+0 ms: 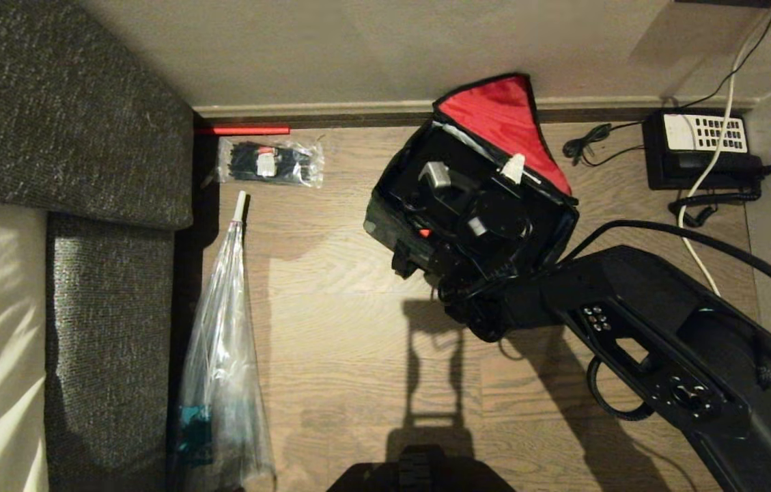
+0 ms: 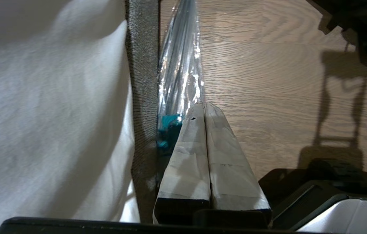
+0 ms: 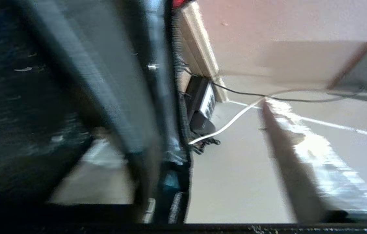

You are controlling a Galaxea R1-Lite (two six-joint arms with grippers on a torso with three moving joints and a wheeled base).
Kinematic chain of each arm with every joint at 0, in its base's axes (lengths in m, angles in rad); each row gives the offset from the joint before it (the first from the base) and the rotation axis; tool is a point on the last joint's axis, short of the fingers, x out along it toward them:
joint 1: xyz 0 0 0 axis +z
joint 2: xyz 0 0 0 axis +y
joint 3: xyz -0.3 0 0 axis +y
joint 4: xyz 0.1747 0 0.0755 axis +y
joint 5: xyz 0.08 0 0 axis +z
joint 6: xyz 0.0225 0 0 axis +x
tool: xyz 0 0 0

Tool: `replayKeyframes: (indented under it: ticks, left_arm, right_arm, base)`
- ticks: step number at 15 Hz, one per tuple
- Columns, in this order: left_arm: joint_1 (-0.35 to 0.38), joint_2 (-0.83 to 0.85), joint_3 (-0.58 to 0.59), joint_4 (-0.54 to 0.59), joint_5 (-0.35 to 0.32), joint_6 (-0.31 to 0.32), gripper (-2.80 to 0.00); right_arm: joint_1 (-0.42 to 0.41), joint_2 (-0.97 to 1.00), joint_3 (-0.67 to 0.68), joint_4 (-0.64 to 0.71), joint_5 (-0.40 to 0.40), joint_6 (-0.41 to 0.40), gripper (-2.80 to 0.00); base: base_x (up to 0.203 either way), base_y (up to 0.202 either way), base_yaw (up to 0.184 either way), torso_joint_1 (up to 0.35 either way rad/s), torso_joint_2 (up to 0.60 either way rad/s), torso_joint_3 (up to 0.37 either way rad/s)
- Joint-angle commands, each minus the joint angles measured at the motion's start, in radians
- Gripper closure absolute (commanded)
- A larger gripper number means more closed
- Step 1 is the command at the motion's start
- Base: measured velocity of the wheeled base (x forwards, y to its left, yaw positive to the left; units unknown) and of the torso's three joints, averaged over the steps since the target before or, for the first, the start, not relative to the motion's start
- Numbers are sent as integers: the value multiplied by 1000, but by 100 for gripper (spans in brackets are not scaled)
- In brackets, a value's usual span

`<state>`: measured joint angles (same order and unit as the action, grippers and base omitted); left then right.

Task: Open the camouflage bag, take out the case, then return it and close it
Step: Grip the handle

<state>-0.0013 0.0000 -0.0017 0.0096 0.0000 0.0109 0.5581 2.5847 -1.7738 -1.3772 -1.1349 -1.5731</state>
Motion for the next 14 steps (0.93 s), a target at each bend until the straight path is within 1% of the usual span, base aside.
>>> replayKeyframes:
  ticks: [1,8,11,14]
  left_arm:
    - [0,0,0,0,0,0,0]
    - [0,0,0,0,0,0,0]
    - [0,0,0,0,0,0,0]
    - [0,0,0,0,0,0,0]
  right_arm:
    - [3,25,6,-8,-11,-7,0]
    - [20,15,10,-40,-11,-5,0]
    - [51,-21,30,-46,-11,-14,0]
    - [103,-91,69,-40,-13,-23,0]
  base:
    - [0,0,0,0,0,0]
    - [0,0,0,0,0,0]
    - [0,0,0,0,0,0]
    - [0,0,0,0,0,0]
